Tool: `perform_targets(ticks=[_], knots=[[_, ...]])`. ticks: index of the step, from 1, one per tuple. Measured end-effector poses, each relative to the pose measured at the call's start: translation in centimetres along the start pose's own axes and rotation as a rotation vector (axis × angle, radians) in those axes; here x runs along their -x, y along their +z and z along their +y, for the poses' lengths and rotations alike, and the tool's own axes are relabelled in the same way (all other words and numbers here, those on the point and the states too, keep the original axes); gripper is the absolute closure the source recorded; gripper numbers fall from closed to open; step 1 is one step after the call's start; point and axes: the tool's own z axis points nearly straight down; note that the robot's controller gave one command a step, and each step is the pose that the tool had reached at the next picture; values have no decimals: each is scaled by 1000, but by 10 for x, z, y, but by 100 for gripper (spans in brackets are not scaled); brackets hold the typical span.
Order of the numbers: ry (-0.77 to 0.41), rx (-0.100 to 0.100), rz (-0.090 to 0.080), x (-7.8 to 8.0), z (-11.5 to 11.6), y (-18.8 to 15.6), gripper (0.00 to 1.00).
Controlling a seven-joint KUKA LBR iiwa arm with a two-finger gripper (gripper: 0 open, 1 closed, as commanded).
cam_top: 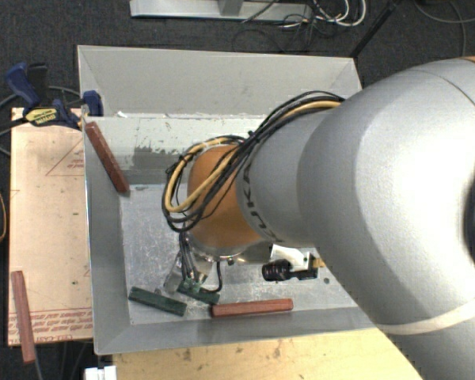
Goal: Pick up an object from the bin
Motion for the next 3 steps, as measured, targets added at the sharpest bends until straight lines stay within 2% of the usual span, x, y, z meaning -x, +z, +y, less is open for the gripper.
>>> perform_targets(ticks=[1, 2, 3], knots=[[2, -4, -2, 1, -2, 3, 0], [-67, -9, 0, 28, -65, 2, 0], [-64, -8, 1, 28, -108, 3, 0]])
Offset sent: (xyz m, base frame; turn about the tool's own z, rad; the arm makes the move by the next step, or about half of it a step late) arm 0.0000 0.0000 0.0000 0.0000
